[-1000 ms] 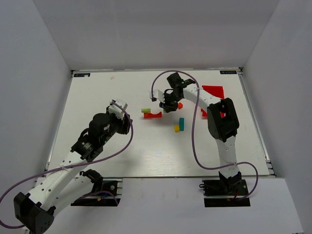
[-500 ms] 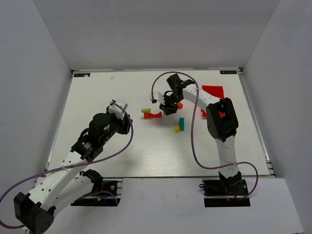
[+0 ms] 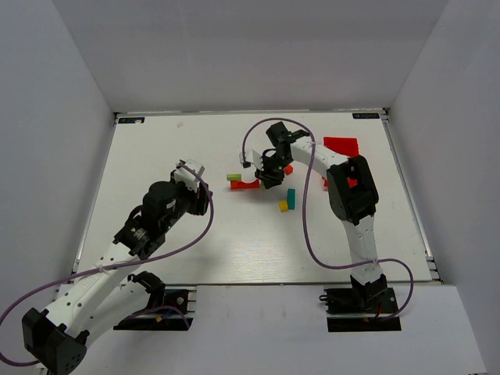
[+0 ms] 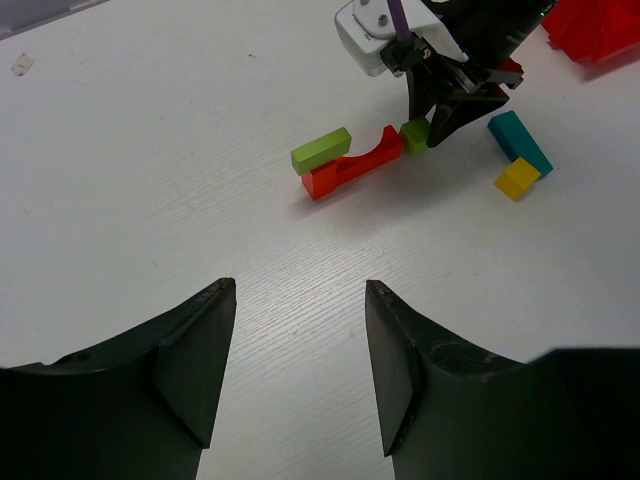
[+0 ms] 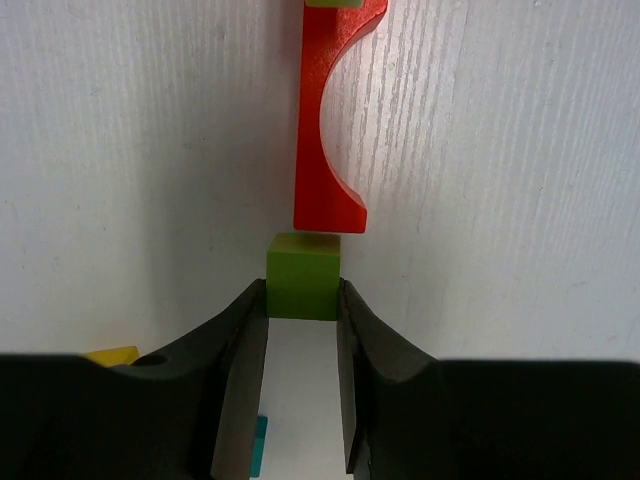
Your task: Build the wood block tower
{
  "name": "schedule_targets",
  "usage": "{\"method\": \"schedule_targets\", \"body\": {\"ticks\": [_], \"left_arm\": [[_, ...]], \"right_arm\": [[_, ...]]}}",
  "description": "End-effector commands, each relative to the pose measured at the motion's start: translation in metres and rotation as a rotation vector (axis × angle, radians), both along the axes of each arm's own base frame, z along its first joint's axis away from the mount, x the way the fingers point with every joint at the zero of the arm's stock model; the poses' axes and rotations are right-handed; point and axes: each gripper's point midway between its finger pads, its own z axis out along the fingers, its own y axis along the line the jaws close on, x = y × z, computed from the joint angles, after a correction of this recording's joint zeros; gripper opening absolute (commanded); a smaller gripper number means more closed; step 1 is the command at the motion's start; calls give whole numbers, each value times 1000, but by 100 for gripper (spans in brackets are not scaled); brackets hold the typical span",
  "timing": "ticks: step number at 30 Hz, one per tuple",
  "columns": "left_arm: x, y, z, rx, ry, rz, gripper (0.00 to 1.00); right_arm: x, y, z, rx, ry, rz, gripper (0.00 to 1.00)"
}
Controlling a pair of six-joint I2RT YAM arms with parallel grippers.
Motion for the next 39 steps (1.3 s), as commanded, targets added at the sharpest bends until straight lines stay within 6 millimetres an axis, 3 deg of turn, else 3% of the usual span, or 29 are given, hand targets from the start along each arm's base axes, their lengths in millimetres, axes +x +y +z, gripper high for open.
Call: {"method": "schedule_targets", "body": {"ticks": [1,39], "left_arm": [[0,-2,14,-24,-30,-11,65],[1,0,14,-14,-35,-5,65]], "right_arm": [[1,8,12,35,8,1,0],[8,11,3,37,10,-63,0]]}}
